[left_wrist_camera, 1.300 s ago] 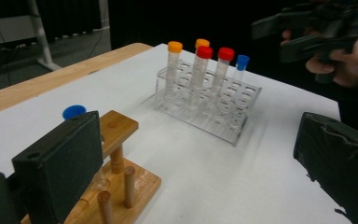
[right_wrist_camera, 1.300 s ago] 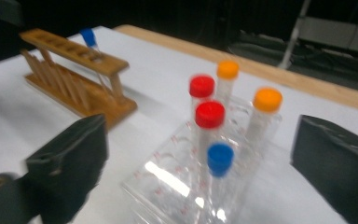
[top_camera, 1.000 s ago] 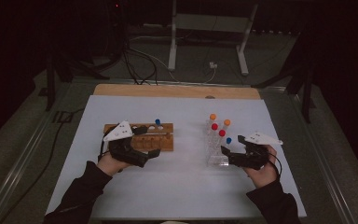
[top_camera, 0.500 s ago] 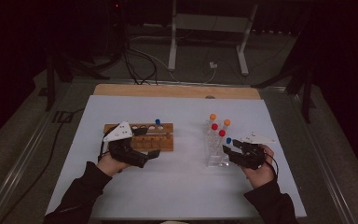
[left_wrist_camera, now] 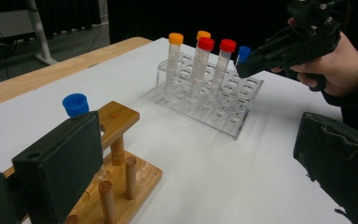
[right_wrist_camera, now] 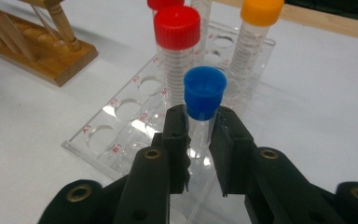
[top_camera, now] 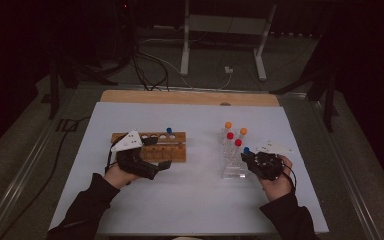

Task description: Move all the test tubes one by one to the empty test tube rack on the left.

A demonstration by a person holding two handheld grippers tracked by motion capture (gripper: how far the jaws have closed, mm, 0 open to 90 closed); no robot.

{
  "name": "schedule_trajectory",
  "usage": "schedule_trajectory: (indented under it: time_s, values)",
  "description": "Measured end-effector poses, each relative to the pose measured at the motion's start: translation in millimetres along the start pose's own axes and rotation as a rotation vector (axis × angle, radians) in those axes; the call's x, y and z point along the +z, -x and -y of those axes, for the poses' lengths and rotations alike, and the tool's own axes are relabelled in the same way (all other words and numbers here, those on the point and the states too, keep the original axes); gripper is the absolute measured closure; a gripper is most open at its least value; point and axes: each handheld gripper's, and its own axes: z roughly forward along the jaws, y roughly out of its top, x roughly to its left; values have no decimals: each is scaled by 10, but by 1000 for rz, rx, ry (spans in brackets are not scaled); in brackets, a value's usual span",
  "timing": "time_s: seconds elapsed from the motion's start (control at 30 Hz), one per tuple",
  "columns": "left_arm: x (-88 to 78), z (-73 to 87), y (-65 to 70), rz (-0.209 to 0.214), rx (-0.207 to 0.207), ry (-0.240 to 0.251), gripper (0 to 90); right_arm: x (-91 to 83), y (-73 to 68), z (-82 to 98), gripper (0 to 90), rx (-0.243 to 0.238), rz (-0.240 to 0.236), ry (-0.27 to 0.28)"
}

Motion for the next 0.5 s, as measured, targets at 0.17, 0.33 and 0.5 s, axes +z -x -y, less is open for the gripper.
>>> schedule_trajectory:
  time_s: [0.17,0.33,0.5]
  values:
    - [4,7,-7,-1,-5,-2,23,-18,-10,-29,764,-21,-2,2]
    - [11,0,4,11,-2,-7,23,-93,-17,-79,764,-44,2,21]
    - [13,-4,9,19,-3,-12,23,-228,-41,-158,764,-70,13,60]
